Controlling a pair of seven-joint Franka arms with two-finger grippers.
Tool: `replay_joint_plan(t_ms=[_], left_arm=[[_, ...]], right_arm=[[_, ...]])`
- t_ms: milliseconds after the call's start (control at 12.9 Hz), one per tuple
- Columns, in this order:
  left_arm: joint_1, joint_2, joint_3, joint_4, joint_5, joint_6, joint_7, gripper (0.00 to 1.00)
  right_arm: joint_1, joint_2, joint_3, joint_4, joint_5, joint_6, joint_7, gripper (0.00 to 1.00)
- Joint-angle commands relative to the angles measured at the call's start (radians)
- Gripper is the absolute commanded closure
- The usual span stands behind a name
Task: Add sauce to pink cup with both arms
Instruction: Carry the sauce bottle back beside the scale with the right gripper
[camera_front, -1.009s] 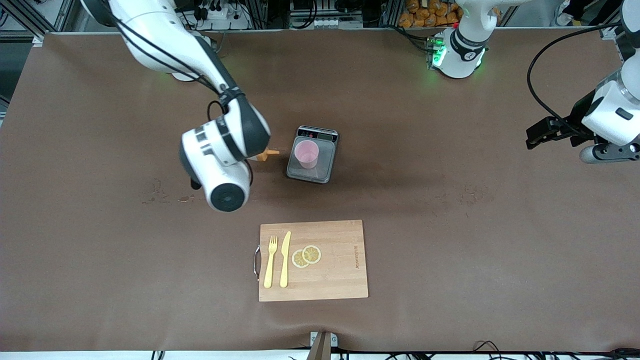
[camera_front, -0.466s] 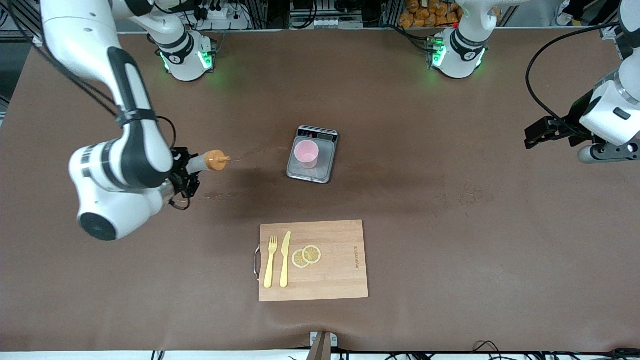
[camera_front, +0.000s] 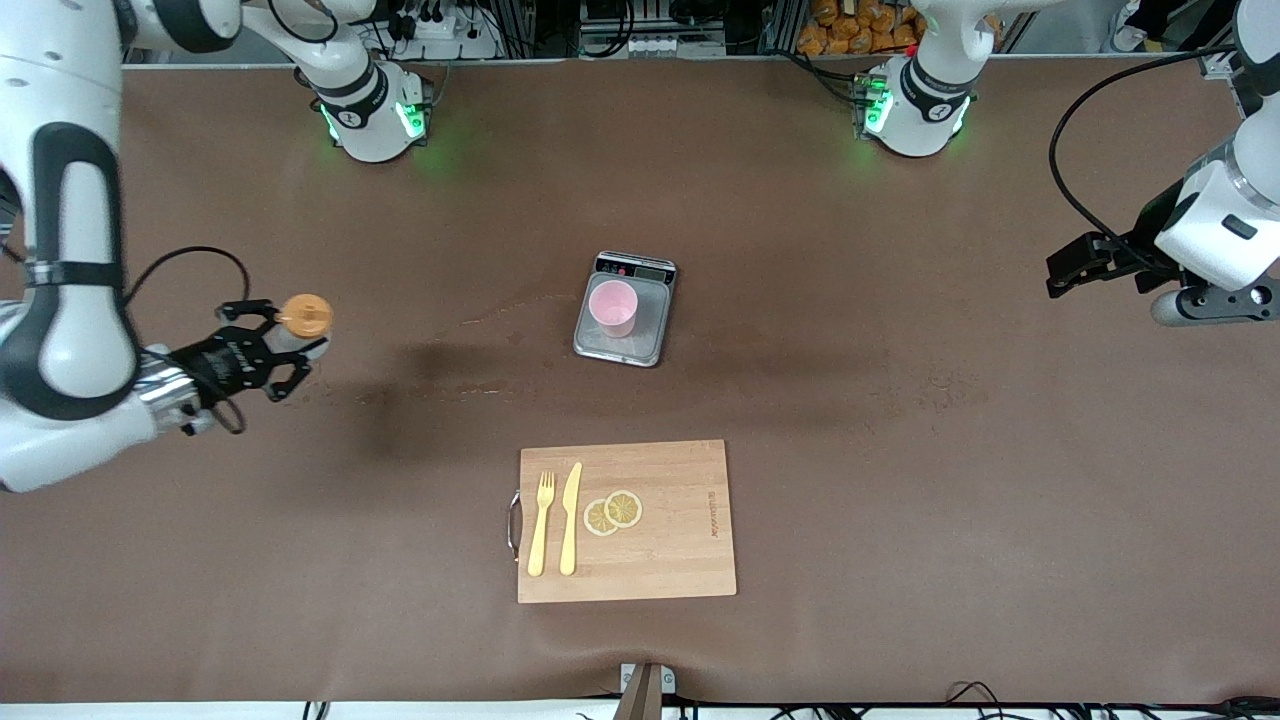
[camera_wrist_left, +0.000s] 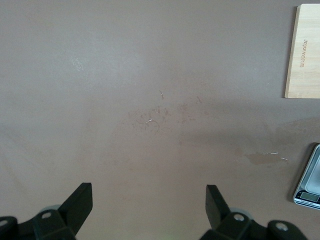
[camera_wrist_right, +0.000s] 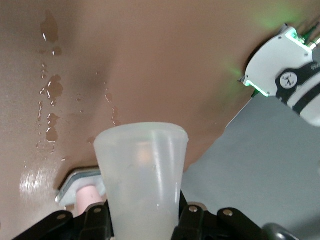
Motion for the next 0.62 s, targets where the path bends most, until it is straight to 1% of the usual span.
replay_joint_plan(t_ms=[0, 78, 233, 388, 543], left_arm=[[-0.008, -0.011, -0.003, -0.001, -0.004, -0.007, -0.002, 0.0], [-0.017, -0.01, -0.003, -0.001, -0.004, -0.007, -0.004, 0.0], [-0.017, -0.008, -0.003, -0.001, -0.004, -0.007, -0.004, 0.0], [-0.019, -0.01, -0.003, -0.001, -0.004, -0.007, -0.004, 0.0], [-0.02, -0.011, -0.003, -0.001, -0.004, -0.007, -0.006, 0.0]], right_arm=[[-0.101, 0.033, 0.02, -0.026, 0.041, -0.015, -0.154, 1.0], [-0.142, 0.056, 0.02, -0.029, 0.044, -0.016, -0.229, 1.0], [-0.176, 0.11, 0.02, -0.045, 0.058, -0.01, -0.332, 0.99], [-0.19, 0.15, 0.02, -0.045, 0.105, 0.005, -0.355, 0.98], [-0.195, 0.188, 0.018, -0.046, 0.11, 0.016, -0.447, 0.98]])
